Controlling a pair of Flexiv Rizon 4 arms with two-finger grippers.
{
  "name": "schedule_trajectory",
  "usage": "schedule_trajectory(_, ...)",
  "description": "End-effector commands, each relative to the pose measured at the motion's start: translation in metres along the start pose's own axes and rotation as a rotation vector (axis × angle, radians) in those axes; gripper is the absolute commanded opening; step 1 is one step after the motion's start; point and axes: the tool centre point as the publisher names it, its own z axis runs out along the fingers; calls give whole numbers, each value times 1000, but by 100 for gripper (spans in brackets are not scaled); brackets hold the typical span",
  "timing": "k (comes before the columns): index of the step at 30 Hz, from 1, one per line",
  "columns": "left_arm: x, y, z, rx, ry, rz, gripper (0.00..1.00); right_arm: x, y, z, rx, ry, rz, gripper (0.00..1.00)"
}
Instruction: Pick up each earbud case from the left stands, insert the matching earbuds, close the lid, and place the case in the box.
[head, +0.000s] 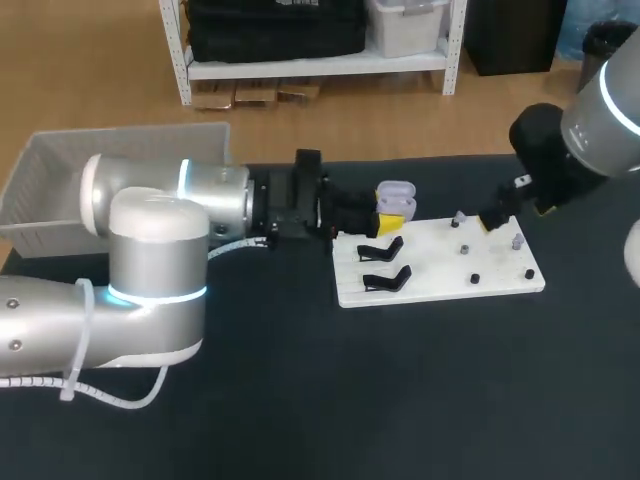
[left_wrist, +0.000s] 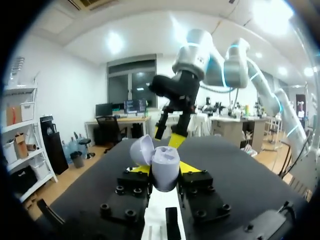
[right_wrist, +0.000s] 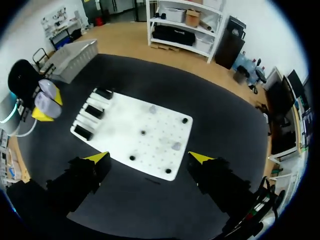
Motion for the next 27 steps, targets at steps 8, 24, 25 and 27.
schedule_trajectory(8,-16,-8,-9,-9,-98,-32,0,6,-13,-3,194,-70,87,100)
schedule_trajectory(24,-27,-5,-9,-26,-65,-41,0,16,-22,23,194,77,28,100)
schedule_trajectory(25,-27,-5,-9,-26,-65,-41,0,17,-24,25,195,86,23,100)
schedule_trajectory(27,-27,-5,-9,-26,-65,-41,0,18,-28,31,193,108,22,100)
